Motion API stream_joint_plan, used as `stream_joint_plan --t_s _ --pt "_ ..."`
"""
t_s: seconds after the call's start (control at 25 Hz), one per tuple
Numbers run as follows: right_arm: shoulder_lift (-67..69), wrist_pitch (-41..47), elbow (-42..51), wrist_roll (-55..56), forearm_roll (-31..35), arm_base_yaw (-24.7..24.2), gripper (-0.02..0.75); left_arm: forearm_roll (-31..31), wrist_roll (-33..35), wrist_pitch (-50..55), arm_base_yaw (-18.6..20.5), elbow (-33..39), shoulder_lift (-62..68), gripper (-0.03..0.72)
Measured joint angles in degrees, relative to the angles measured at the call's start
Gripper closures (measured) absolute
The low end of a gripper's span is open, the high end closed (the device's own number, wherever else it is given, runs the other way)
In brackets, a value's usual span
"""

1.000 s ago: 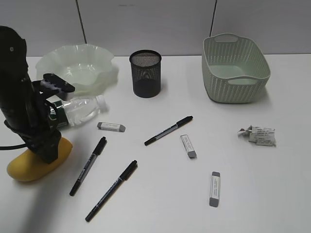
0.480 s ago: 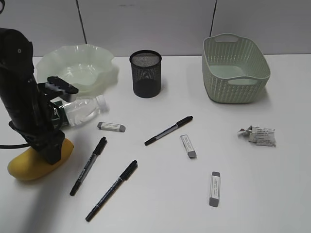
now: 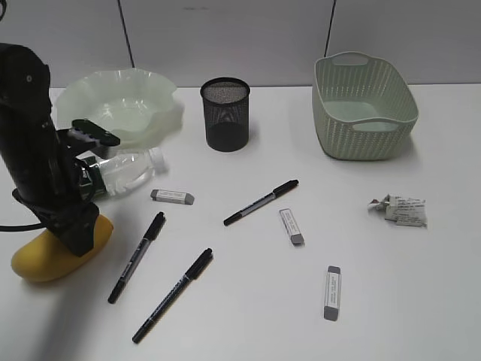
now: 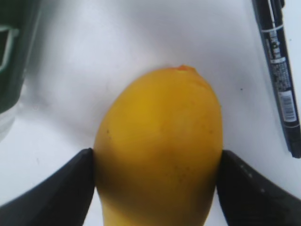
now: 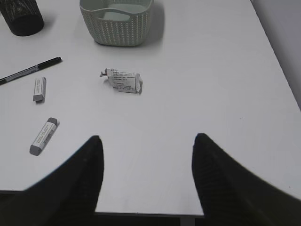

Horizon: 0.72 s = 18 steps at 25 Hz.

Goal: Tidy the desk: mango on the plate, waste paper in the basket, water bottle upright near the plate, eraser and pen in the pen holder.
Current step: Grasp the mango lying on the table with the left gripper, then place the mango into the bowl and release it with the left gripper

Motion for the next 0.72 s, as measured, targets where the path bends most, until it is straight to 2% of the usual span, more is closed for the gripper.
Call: stream_joint_plan --t_s 0.28,0.48,0.72 --pt "0.0 0.0 0.0 0.0 0.0 0.0 0.260 -2.0 0.0 3.9 0.0 1.1 -2.5 0.106" --pt "0.0 0.0 0.0 0.0 0.0 0.0 0.260 -5.7 -0.1 8.2 -0.1 1.3 -9.3 0.106" --pt "0.0 0.0 0.0 0.0 0.0 0.0 0.260 -6.4 -3.2 8.4 0.0 0.9 -18.0 0.107"
